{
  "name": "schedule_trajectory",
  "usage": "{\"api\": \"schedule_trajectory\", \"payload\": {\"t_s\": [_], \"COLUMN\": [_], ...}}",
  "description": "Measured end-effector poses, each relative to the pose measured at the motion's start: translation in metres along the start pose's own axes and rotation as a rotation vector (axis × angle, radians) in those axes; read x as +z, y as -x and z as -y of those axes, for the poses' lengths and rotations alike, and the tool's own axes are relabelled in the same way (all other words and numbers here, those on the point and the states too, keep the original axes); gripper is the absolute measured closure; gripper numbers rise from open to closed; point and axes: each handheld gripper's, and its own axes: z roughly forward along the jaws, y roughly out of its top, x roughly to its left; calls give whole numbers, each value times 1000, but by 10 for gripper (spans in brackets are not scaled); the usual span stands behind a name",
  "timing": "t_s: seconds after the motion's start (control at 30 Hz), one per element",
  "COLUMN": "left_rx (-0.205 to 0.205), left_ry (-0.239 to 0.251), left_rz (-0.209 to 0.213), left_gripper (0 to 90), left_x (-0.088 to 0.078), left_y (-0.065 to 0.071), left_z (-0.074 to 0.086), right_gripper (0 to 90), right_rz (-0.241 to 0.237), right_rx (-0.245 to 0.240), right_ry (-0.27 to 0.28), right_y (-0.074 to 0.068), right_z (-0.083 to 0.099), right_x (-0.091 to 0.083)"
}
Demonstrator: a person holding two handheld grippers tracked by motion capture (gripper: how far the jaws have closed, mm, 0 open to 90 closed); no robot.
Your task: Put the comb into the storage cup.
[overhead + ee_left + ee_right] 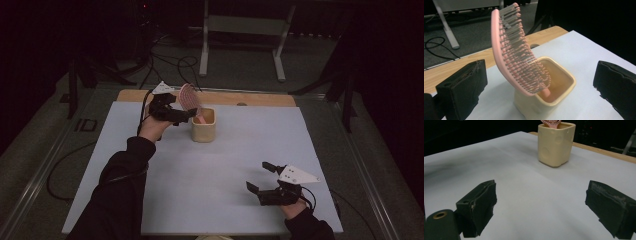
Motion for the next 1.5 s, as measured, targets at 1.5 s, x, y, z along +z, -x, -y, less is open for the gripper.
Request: {"api": "schedule_trajectory", "payload": {"t_s": [1.5], "left_rx": [62], "left_ry": [8], "left_rz": [100], "left_gripper": [2], "left_x": [-42], "left_y": [13], "left_z": [48], "right_gripper": [97], "right_rz": [2], "right_rx": [-4], "right_ry": [-7], "right_y": [0], "right_z": [0], "right_x": [1]}}
